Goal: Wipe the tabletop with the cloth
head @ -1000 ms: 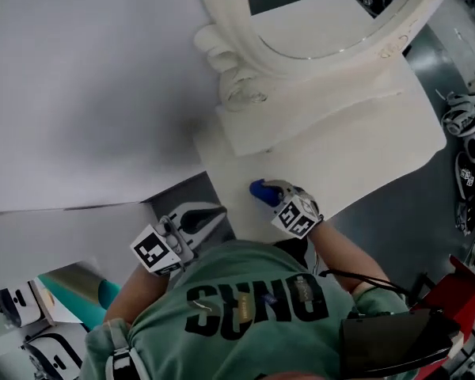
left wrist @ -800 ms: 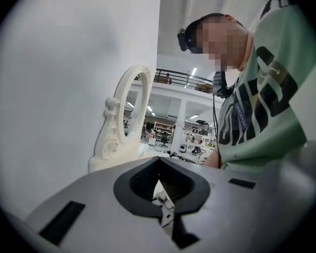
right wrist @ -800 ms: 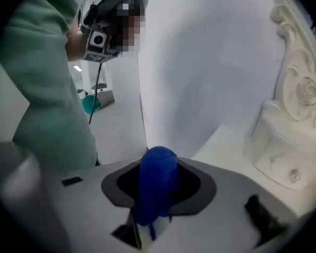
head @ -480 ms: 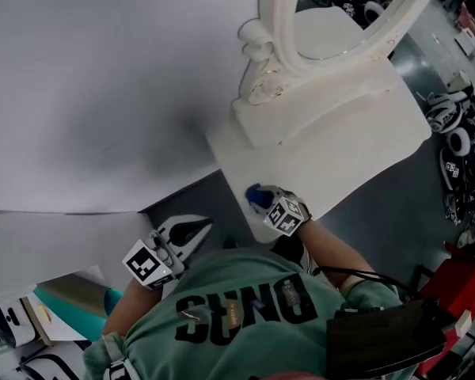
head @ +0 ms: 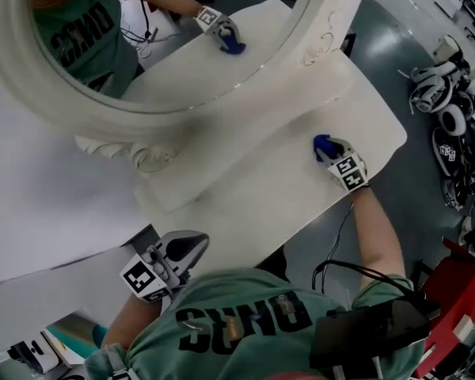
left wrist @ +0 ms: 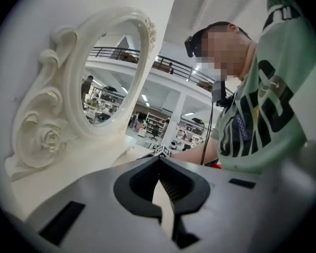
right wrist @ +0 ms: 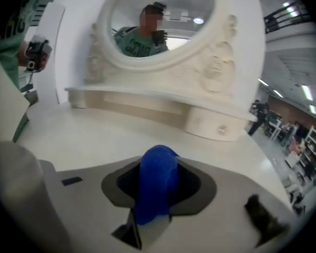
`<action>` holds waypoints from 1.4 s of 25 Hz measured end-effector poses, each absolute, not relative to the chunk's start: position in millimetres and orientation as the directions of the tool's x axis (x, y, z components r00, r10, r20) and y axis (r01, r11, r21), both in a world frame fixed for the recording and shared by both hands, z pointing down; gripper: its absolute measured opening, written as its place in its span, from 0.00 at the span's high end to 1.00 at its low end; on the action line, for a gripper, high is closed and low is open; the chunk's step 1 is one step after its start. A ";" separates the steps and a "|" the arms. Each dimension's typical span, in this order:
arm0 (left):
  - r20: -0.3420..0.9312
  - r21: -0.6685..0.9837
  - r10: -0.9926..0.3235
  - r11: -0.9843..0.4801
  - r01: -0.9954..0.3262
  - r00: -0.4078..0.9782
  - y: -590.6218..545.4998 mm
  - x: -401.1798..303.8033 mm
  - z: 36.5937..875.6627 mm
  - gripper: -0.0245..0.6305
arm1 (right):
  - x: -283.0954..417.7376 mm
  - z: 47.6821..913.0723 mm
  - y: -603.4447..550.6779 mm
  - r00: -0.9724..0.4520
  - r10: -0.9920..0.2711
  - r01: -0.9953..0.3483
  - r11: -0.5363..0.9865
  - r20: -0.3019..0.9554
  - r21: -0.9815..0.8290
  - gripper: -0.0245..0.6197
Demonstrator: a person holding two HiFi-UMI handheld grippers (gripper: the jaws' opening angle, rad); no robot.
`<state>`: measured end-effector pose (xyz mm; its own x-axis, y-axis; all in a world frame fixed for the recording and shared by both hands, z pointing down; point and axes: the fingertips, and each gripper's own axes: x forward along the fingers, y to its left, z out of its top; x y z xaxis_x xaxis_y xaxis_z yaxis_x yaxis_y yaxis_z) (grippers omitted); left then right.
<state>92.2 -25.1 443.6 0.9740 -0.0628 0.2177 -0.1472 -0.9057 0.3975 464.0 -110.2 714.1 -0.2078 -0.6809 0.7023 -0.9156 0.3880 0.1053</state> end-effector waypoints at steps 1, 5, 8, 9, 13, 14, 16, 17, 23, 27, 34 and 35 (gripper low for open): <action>0.235 0.404 -0.062 -0.901 -0.156 0.970 -32.1 115.8 448.0 0.95 | 528.6 717.3 -119.9 -0.155 -0.698 -0.936 0.330 0.699 0.122 0.76; 0.315 0.398 -0.032 -0.903 -0.163 0.948 -51.8 183.2 454.8 0.95 | 741.8 719.8 -139.5 0.063 -0.712 -0.980 0.089 0.699 0.179 0.76; 0.356 0.401 -0.015 -0.901 -0.167 0.934 -63.5 211.2 466.4 0.95 | 827.0 717.4 -143.5 0.157 -0.702 -0.981 -0.030 0.694 0.191 0.76; 0.358 0.406 -0.013 -0.898 -0.168 0.934 -66.8 219.1 469.9 0.95 | 838.2 717.2 -145.2 0.163 -0.704 -0.981 -0.039 0.691 0.191 0.76; 0.352 0.425 0.000 -0.891 -0.160 0.936 -68.9 232.1 474.9 0.95 | 847.9 721.1 -144.4 0.181 -0.720 -0.982 -0.093 0.670 0.165 0.76; 0.353 0.421 0.002 -0.894 -0.157 0.935 -66.6 229.4 473.7 0.95 | 847.1 720.7 -142.9 0.194 -0.717 -0.980 -0.114 0.670 0.162 0.76; 0.341 0.413 -0.010 -0.897 -0.159 0.940 -62.3 217.9 467.3 0.95 | 828.1 715.3 -144.1 0.191 -0.709 -0.980 -0.099 0.679 0.173 0.76; 0.323 0.411 -0.022 -0.897 -0.161 0.946 -60.3 209.9 462.1 0.95 | 803.7 710.5 -146.9 0.162 -0.714 -0.983 -0.055 0.681 0.176 0.76; 0.195 0.380 -0.104 -0.908 -0.173 0.975 -44.9 108.7 429.7 0.95 | 431.6 676.7 -122.8 -0.297 -0.706 -0.901 0.431 0.643 0.056 0.76; 0.130 0.349 -0.144 -0.919 -0.181 0.981 -6.0 -8.4 414.8 0.95 | 123.1 659.1 -35.6 -0.597 -0.551 -0.711 0.700 0.583 -0.067 0.76; 0.111 0.333 -0.214 -0.912 -0.239 0.971 66.5 -206.0 395.7 0.95 | -162.2 671.5 87.8 -0.697 -0.329 -0.464 0.884 0.637 -0.050 0.76; 0.113 0.337 -0.217 -0.910 -0.243 0.970 73.5 -225.3 394.6 0.95 | -175.8 672.5 95.9 -0.689 -0.322 -0.455 0.889 0.649 -0.043 0.76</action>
<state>-225.3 73.5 394.6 0.9696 -0.2169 0.1133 -0.2428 -0.9098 0.3365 -175.8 95.9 672.5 -0.6894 -0.3215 0.6491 -0.4554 0.8893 -0.0432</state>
